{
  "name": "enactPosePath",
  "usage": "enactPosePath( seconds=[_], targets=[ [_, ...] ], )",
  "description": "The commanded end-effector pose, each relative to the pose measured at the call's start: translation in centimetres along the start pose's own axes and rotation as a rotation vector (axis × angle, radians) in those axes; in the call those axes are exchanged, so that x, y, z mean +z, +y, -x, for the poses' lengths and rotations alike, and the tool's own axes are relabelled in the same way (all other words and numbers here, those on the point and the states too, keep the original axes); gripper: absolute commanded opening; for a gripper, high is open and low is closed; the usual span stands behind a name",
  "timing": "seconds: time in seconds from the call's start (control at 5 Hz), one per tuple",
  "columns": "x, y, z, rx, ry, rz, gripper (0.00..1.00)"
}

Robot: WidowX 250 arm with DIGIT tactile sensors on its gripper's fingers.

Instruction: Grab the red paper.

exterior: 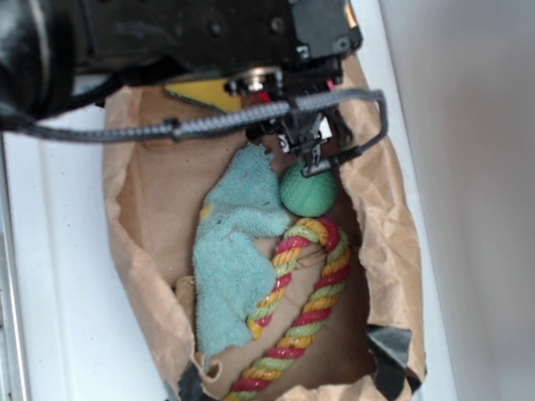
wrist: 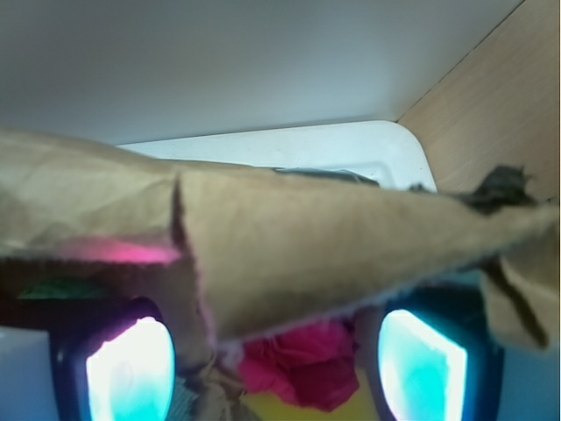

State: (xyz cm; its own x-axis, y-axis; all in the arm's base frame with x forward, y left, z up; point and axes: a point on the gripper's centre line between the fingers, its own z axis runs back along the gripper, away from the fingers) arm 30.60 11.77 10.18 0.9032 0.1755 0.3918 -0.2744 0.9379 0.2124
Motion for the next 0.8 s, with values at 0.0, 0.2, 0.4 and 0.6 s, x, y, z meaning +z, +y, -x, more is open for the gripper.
enactPosePath(
  seconds=[0.0,0.2,0.4,0.6],
  targets=[
    [-0.4,0.4,0.2,-0.010,-0.019,-0.021,1.00],
    [0.1,0.5,1.5,-0.018,0.000,0.017,1.00],
    [2.2,1.9,1.6,0.011,0.022,0.071,1.00],
    [4.8,2.8,1.6,0.031,0.020,0.129,1.00]
  ],
)
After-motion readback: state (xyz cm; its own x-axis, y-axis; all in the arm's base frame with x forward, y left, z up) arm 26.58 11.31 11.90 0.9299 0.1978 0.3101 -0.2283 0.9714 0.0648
